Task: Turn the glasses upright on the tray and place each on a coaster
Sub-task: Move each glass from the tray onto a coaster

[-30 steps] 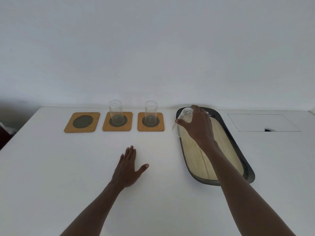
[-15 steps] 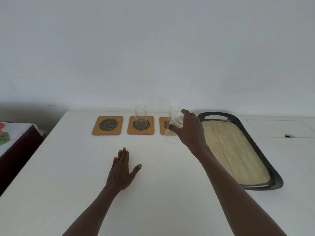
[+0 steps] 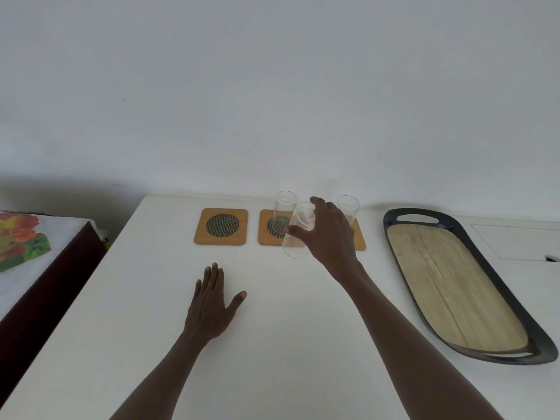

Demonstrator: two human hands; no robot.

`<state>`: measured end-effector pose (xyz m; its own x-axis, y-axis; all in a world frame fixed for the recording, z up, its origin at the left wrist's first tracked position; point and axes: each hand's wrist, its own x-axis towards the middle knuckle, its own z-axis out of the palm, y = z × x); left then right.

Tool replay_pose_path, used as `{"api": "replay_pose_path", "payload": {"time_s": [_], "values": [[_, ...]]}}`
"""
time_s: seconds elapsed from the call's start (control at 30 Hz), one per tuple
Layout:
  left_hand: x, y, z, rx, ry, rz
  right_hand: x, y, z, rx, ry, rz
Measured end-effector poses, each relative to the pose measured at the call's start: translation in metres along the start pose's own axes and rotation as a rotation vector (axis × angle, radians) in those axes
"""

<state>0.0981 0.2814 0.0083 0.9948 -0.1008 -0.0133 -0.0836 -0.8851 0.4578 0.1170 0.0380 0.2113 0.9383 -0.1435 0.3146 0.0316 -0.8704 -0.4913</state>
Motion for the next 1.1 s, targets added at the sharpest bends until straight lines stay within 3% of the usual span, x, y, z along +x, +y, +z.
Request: {"api": "replay_pose_path", "payload": {"time_s": [0.3,1.1], "values": [[0.019,-0.040,-0.007,0.036,0.035,-0.033,0.025,-0.043,0.049,0.031,-0.096,-0.052],[0.022,-0.044,0.003,0.075,0.105,-0.064,0.115,-0.097,0.184,-0.008,-0.263,-0.194]]}}
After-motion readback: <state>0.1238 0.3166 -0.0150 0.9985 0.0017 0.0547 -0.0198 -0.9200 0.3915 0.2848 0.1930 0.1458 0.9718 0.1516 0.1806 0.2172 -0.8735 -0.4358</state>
